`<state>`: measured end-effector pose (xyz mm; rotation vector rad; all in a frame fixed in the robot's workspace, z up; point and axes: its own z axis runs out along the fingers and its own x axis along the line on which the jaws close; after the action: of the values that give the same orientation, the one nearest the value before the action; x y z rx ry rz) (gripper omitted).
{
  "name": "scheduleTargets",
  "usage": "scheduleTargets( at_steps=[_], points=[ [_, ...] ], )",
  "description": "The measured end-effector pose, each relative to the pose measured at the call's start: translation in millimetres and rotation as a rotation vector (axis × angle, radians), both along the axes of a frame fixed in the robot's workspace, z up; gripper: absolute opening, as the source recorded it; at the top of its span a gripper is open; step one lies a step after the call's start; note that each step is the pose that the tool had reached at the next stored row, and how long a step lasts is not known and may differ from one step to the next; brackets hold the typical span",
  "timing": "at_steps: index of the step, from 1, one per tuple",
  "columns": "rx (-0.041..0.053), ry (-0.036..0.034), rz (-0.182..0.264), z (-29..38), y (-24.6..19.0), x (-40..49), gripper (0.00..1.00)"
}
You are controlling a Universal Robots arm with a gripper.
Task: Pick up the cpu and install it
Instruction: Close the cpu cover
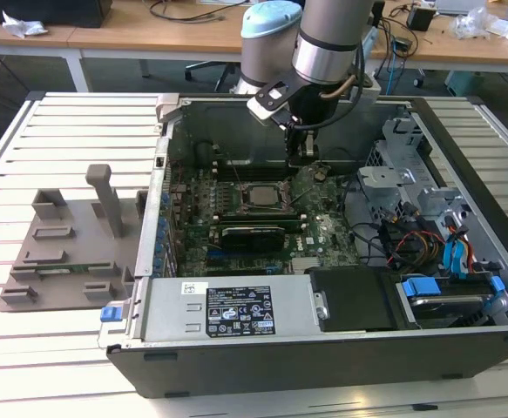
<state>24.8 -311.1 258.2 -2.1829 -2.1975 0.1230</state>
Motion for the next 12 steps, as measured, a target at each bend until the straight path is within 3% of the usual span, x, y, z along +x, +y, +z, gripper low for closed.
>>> scheduleTargets(
  at_steps=[12],
  points=[
    [-0.0001,0.0001,0.0,-0.3,0.1,27.3,0.11]
  ],
)
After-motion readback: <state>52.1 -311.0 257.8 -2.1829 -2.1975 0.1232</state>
